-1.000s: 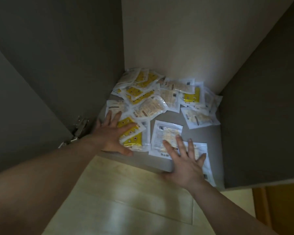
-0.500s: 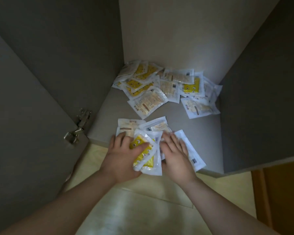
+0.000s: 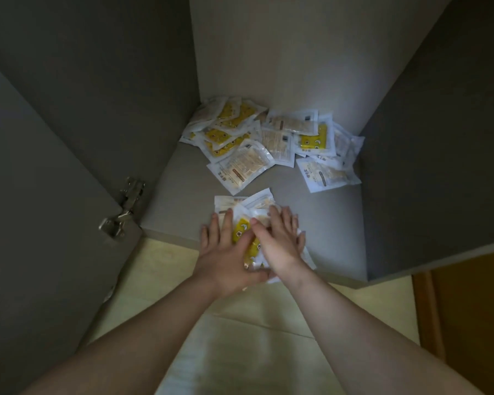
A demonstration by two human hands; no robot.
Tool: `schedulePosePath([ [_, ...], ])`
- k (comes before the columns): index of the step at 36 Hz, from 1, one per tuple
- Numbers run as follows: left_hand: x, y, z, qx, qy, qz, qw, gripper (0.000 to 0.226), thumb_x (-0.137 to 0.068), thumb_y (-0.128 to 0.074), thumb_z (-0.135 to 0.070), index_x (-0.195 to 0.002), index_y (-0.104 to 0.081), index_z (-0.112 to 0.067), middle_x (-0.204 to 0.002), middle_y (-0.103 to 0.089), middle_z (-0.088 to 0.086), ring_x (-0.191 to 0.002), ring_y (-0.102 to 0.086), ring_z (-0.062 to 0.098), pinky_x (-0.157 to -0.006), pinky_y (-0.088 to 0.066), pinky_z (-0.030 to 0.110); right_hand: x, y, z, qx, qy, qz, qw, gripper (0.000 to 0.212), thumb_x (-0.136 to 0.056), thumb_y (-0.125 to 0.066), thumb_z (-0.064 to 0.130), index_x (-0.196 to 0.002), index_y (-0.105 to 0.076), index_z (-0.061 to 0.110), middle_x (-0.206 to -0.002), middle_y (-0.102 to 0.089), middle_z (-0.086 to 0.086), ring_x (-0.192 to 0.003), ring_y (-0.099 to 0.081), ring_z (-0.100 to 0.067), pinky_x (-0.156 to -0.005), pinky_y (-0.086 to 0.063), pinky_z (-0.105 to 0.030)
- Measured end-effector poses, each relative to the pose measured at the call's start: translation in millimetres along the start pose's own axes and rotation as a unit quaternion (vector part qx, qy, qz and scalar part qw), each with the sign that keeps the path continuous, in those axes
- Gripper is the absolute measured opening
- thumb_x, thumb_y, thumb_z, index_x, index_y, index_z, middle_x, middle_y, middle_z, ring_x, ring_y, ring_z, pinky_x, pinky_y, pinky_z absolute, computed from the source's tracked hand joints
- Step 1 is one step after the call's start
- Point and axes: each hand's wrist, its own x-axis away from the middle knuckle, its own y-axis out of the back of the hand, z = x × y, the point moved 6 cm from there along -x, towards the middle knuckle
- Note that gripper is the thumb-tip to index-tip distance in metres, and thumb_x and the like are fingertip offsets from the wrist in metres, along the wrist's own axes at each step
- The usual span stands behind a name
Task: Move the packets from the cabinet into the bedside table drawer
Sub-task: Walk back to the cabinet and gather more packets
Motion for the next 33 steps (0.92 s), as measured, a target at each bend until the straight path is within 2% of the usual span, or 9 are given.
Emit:
schedulePosePath([
  [3, 0, 2, 5, 0.175, 0.012, -0.083, 0.981, 0.073, -0.084, -0.060, -0.035, -0.147, -0.023, -0.022, -0.158, -0.001, 0.007, -0.146, 0.004, 0.025, -0.118, -0.001, 0.039, 0, -8, 8, -0.048, 0.017, -0.014, 0.999, 0.060, -0.097, -0.041, 0.039, -0.150, -0.016, 0.026, -0.160, 0.003, 0.004, -0.146, 0.010, -0.011, -0.118, 0.006, -0.036],
  [6, 14, 9, 20, 0.418, 0.087, -0.220, 0.877, 0.054, -0.077, -0.054, 0.001, -0.130, -0.044, -0.009, -0.134, -0.045, 0.006, -0.124, -0.044, 0.023, -0.099, -0.035, 0.025, 7, -16, 14, -0.121, 0.030, -0.025, 0.992, 0.062, -0.092, -0.050, 0.021, -0.148, -0.025, 0.023, -0.157, -0.014, 0.001, -0.145, -0.014, -0.016, -0.118, -0.015, -0.038],
  [9, 33, 3, 34, 0.489, 0.242, -0.325, 0.772, 0.051, -0.075, -0.051, 0.010, -0.125, -0.048, -0.005, -0.124, -0.051, 0.016, -0.109, -0.053, 0.030, -0.090, -0.044, 0.030, 14, -28, 17, -0.147, 0.038, -0.012, 0.988, 0.066, -0.082, -0.045, 0.015, -0.145, -0.032, 0.027, -0.153, -0.025, 0.001, -0.137, -0.032, -0.023, -0.113, -0.028, -0.041],
  [12, 47, -31, 41, 0.605, 0.448, -0.231, 0.616, 0.070, -0.075, -0.070, -0.005, -0.137, -0.038, -0.011, -0.132, -0.046, 0.019, -0.108, -0.056, 0.035, -0.092, -0.047, 0.038, 17, -31, 19, -0.109, 0.054, 0.007, 0.993, 0.064, -0.090, -0.044, -0.003, -0.148, -0.027, 0.016, -0.158, -0.012, -0.001, -0.145, -0.015, -0.016, -0.117, -0.018, -0.035],
  [15, 37, -48, 30, 0.763, 0.375, -0.068, 0.523, 0.037, -0.086, -0.065, -0.016, -0.118, -0.056, -0.002, -0.105, -0.066, 0.017, -0.087, -0.066, 0.033, -0.076, -0.054, 0.044, 17, -28, 18, -0.085, 0.066, 0.005, 0.994, 0.062, -0.090, -0.046, -0.005, -0.147, -0.028, 0.013, -0.158, -0.013, -0.001, -0.145, -0.013, -0.013, -0.118, -0.014, -0.027],
  [19, 32, -35, 15, 0.785, 0.301, 0.003, 0.541, 0.021, -0.097, -0.048, -0.014, -0.079, -0.060, -0.008, -0.076, -0.064, 0.010, -0.063, -0.062, 0.022, -0.054, -0.052, 0.028, 19, -21, 16, -0.098, 0.063, 0.002, 0.993, 0.057, -0.091, -0.051, 0.000, -0.144, -0.034, 0.010, -0.152, -0.028, -0.003, -0.141, -0.024, -0.015, -0.108, -0.014, -0.011],
  [22, 33, -26, 18, 0.758, 0.304, -0.012, 0.577, 0.026, -0.096, -0.046, -0.004, -0.072, -0.056, -0.009, -0.060, -0.060, 0.007, -0.053, -0.058, 0.020, -0.046, -0.049, 0.022, 18, -20, 14, -0.130, 0.041, 0.013, 0.991, 0.054, -0.090, -0.056, 0.006, -0.141, -0.040, 0.013, -0.141, -0.046, -0.003, -0.131, -0.043, -0.018, -0.111, -0.030, -0.026],
  [28, 30, -16, 52, 0.710, 0.326, -0.075, 0.620, 0.021, -0.085, -0.049, 0.005, -0.079, -0.062, -0.010, -0.094, -0.064, 0.017, -0.091, -0.062, 0.033, -0.096, -0.046, 0.051, 26, -37, 19, -0.145, 0.037, 0.019, 0.989, 0.055, -0.085, -0.064, 0.020, -0.137, -0.046, 0.017, -0.135, -0.052, -0.005, -0.126, -0.047, -0.023, -0.108, -0.037, -0.039],
  [33, 34, -3, 54, 0.743, 0.277, -0.077, 0.604, 0.018, -0.091, -0.044, 0.004, -0.086, -0.059, -0.006, -0.085, -0.061, 0.015, -0.074, -0.062, 0.026, -0.085, -0.051, 0.040, 28, -42, 21, -0.136, 0.020, -0.026, 0.990, 0.060, -0.080, -0.063, 0.047, -0.135, -0.043, 0.034, -0.136, -0.048, 0.002, -0.128, -0.039, -0.023, -0.109, -0.031, -0.043],
])
